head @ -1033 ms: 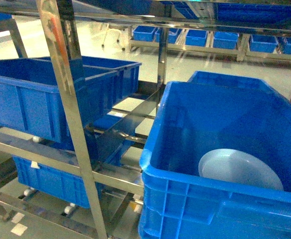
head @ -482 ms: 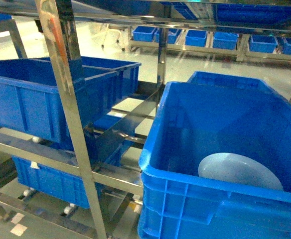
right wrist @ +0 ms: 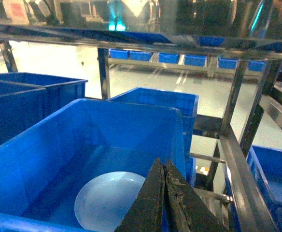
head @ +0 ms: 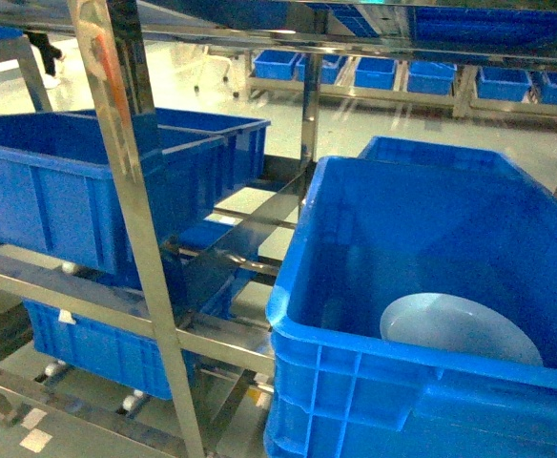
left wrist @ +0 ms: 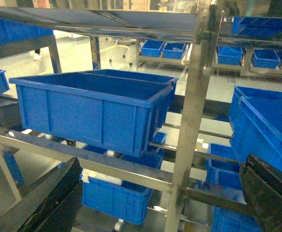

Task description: Place blue tray on left shelf second layer neatly

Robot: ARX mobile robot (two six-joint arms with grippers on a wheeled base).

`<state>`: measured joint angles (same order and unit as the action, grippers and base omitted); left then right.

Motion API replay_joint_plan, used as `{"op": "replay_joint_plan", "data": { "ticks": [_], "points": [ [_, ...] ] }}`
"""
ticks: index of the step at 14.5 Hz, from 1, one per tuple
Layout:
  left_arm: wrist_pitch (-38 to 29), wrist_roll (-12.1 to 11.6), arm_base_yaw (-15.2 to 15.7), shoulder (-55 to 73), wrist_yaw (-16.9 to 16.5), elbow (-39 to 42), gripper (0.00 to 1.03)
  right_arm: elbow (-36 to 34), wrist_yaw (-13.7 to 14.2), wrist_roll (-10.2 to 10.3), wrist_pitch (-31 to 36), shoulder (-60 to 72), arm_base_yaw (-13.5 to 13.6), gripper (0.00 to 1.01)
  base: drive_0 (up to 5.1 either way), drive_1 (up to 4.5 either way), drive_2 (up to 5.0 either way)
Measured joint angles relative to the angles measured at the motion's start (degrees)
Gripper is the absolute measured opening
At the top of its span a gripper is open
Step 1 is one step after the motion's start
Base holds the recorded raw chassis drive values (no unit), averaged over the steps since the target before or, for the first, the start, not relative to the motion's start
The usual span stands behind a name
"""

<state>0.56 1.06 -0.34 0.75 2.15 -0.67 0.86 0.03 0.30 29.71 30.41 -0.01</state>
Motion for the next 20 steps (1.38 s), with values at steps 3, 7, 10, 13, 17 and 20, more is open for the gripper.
{"op": "replay_joint_plan", "data": {
  "ticks": [3, 7, 10, 13, 17, 20],
  "points": [
    [0.0, 0.0, 0.0, 0.0, 0.0, 0.0, 0.98, 0.0, 0.0, 0.0, -7.2, -7.5, 0.0, 0.02, 0.0, 0.00, 0.0],
    [0.0, 0.0, 0.0, 0.0, 0.0, 0.0, 0.98, 0.0, 0.0, 0.0, -14.3, -15.3, 0.0, 0.02, 0.0, 0.00, 0.0],
    [0.0, 0.0, 0.0, 0.0, 0.0, 0.0, 0.98, 0.0, 0.0, 0.0, -18.6, -19.3, 0.0, 0.02, 0.0, 0.00, 0.0],
    [0.0, 0.0, 0.0, 0.0, 0.1, 0.0, 0.98, 0.0, 0.0, 0.0, -29.9, -29.8, 0.0, 0.02, 0.0, 0.00, 0.0],
    [-0.1, 0.0, 0.0, 0.0, 0.0, 0.0, 0.98, 0.0, 0.0, 0.0, -29.9, -30.1, 0.0, 0.17, 0.0, 0.00, 0.0],
    [0.0, 0.0, 0.0, 0.0, 0.0, 0.0, 0.98, 0.0, 0.0, 0.0, -29.9, -30.1, 0.0, 0.61, 0.0, 0.00, 0.0]
  ]
}}
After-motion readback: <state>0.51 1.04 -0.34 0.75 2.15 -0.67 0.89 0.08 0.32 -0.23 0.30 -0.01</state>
